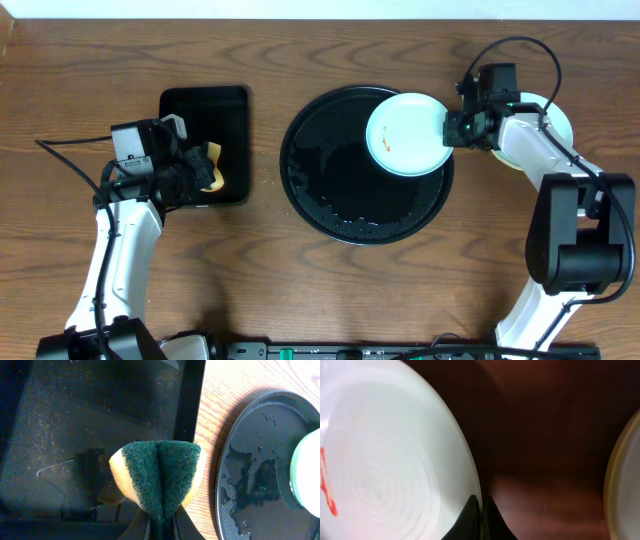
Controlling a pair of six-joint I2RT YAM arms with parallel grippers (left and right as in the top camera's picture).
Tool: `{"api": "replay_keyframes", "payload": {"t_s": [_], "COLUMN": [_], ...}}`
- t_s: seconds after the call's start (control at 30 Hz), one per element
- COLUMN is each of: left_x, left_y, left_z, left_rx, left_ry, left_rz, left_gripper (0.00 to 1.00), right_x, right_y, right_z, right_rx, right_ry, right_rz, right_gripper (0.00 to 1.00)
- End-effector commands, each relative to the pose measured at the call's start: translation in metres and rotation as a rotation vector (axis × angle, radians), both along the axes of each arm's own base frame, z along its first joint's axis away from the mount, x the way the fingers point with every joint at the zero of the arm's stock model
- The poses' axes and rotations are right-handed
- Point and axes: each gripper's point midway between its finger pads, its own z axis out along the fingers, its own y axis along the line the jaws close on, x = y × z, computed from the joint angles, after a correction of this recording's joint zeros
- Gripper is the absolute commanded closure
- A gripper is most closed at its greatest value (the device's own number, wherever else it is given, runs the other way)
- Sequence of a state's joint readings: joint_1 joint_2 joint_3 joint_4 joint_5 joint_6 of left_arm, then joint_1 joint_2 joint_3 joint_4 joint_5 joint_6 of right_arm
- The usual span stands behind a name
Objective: Clean dirty plates on tray and stack at the side
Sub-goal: 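Grasp the remaining blue plate's rim with the right gripper and tilt it, then carry the sponge with the left gripper onto the second blue plate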
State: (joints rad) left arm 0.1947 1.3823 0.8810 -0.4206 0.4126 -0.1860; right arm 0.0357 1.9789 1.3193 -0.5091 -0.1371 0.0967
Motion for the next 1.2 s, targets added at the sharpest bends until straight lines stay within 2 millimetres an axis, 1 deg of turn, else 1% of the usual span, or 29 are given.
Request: {"api": "replay_keyframes", "payload": {"t_s": [0.0,0.1,0.2,0.3,0.43,0.53,0.67,0.8,0.87,1.0,1.03,1.17], "left_x": [0.002,0.002,0.002,0.002,0.002,0.004,0.012,0.024,0.027,0.025,0.022,0.013], "left_y": [0.002,0.002,0.002,0.001,-0.001,-0.009,-0.024,-0.05,-0.069,-0.117,-0.132,-0.184], "left_z": [0.001,0.001,0.001,0.001,0.001,0.002,0.008,0.019,0.025,0.032,0.035,0.045], "left_rx": [0.017,0.017,0.017,0.017,0.047,0.067,0.089,0.107,0.107,0.099,0.095,0.074], "left_ry": [-0.009,-0.009,-0.009,-0.01,-0.024,-0.039,-0.09,-0.174,-0.211,-0.268,-0.285,-0.352], "left_rz": [-0.01,-0.01,-0.011,-0.014,-0.063,-0.113,-0.178,-0.26,-0.309,-0.433,-0.473,-0.593], "left_gripper": [0.92,0.92,0.92,0.92,0.92,0.92,0.92,0.92,0.92,0.92,0.92,0.92], "right_x": [-0.009,-0.022,-0.04,-0.055,-0.064,-0.069,-0.075,-0.08,-0.085,-0.088,-0.088,-0.078], "right_y": [0.011,0.013,0.015,0.021,0.021,0.027,0.031,0.03,0.03,0.03,0.03,0.039], "right_z": [0.026,0.038,0.041,0.035,0.021,0.013,0.008,0.006,0.005,0.005,0.005,0.007], "right_rx": [0.027,0.059,0.068,0.054,0.018,0.024,0.022,-0.014,-0.022,-0.023,-0.024,-0.044], "right_ry": [-0.001,0.037,0.101,0.158,0.175,0.185,0.2,0.213,0.23,0.242,0.24,0.186], "right_rz": [-0.071,-0.147,-0.188,-0.174,-0.229,-0.258,-0.282,-0.283,-0.286,-0.293,-0.289,-0.167], "right_gripper": [0.99,0.99,0.99,0.99,0.99,0.99,0.99,0.99,0.99,0.99,0.99,0.99]}}
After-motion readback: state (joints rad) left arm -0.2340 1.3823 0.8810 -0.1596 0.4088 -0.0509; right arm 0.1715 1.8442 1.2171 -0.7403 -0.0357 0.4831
